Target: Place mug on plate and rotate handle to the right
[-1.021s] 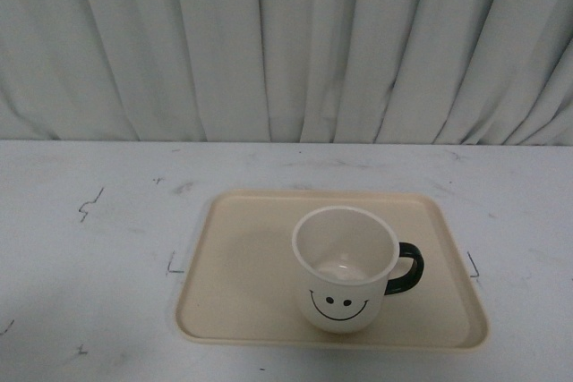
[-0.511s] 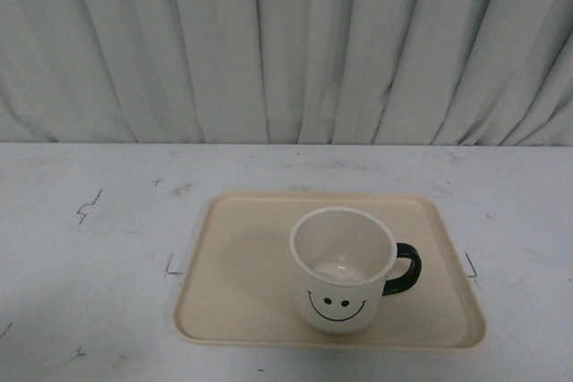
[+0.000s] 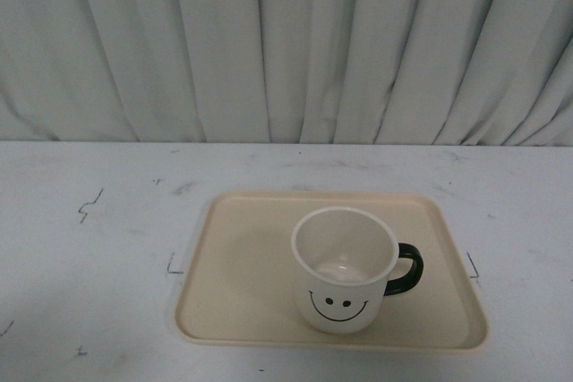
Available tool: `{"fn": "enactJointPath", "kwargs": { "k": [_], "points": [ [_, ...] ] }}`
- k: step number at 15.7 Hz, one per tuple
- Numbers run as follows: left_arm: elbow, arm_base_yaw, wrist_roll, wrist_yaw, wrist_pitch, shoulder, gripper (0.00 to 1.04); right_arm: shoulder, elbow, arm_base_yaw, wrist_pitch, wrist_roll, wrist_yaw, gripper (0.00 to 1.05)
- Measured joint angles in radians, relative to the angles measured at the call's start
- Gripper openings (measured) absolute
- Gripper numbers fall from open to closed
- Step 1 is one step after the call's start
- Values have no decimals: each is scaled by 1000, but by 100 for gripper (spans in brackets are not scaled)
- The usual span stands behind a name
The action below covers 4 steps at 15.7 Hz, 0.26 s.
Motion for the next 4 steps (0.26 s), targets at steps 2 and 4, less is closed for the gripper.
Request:
{"fn": "enactJointPath", "kwargs": {
  "k": [2,4],
  "points": [
    [0,0,0,0,0,0,98,0,0,0,0,1,0,97],
    [0,0,0,0,0,0,98,0,0,0,0,1,0,98]
  ]
}}
